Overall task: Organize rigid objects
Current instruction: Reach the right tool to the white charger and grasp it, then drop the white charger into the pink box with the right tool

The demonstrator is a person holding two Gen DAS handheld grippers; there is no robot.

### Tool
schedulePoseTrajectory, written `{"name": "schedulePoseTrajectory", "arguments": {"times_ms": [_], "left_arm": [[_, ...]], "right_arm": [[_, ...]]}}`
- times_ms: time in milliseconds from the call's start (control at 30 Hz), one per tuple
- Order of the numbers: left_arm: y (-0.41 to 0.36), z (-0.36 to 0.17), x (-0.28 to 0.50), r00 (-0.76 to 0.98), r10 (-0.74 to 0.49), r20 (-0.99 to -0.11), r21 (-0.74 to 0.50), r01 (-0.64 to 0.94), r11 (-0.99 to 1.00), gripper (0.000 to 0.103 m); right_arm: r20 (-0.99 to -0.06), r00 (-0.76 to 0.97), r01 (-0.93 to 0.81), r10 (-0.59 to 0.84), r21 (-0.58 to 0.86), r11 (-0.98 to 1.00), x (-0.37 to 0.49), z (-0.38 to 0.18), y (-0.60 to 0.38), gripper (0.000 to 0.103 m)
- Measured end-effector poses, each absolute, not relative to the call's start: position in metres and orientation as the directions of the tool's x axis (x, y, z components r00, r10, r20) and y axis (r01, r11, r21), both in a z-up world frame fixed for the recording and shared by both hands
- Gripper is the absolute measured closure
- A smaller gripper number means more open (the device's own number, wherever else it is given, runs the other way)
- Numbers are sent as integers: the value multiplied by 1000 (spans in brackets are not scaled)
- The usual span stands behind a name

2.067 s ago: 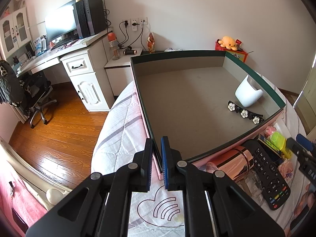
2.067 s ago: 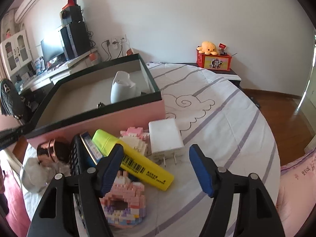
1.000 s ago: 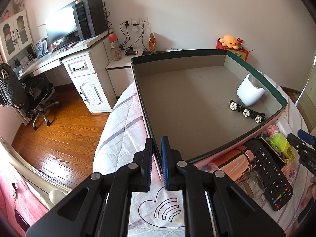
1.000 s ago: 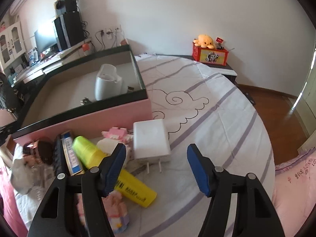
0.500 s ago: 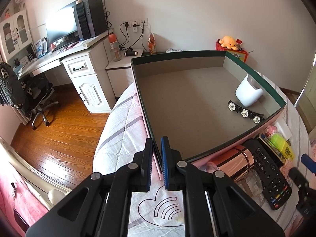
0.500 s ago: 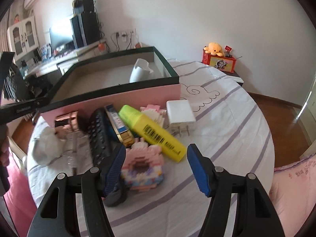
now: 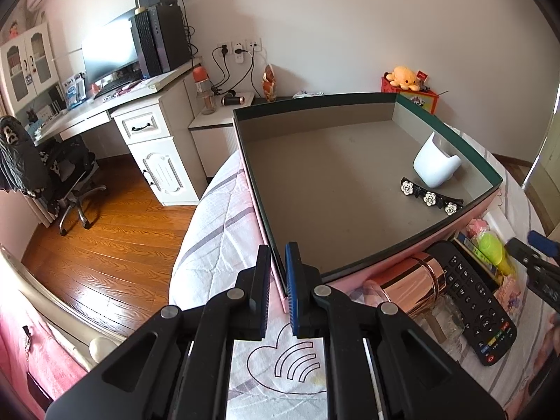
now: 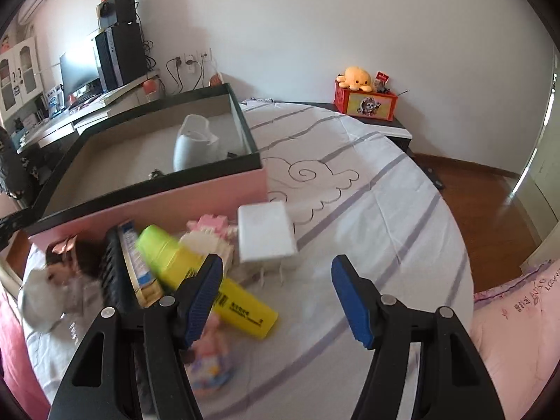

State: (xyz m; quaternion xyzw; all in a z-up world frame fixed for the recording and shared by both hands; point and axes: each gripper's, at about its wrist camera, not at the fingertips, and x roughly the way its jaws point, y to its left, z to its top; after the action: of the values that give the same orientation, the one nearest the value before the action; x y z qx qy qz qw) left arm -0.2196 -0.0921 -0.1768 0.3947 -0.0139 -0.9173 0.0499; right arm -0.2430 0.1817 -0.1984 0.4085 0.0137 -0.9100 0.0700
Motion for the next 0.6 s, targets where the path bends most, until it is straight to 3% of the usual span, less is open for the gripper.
{"name": "schedulePoseTrajectory", "arguments": {"times_ms": [167,233,333,600], "left_arm": [[-91,-176,-220,-681,-113,-723,77,83,-994,95],[-91,-175,-220,-680,-113,-724,78,83,-994,95],[-91,-176,-220,-680,-114,-724,76,85,-993,95],[-93,-176,-223,-680,-113,-725,76,84,-994,95]], "right_arm": [[-761,-633,164,-139,44,-986,-259,-203,180,38],[-767,-622,172,-158,63,-983,-265,-205,183,52],[-800,-584,181,-137,35,-983,-272,-218,180,61],[-744,-647,204,-167,42,-978,-261,-207,184,62]]}}
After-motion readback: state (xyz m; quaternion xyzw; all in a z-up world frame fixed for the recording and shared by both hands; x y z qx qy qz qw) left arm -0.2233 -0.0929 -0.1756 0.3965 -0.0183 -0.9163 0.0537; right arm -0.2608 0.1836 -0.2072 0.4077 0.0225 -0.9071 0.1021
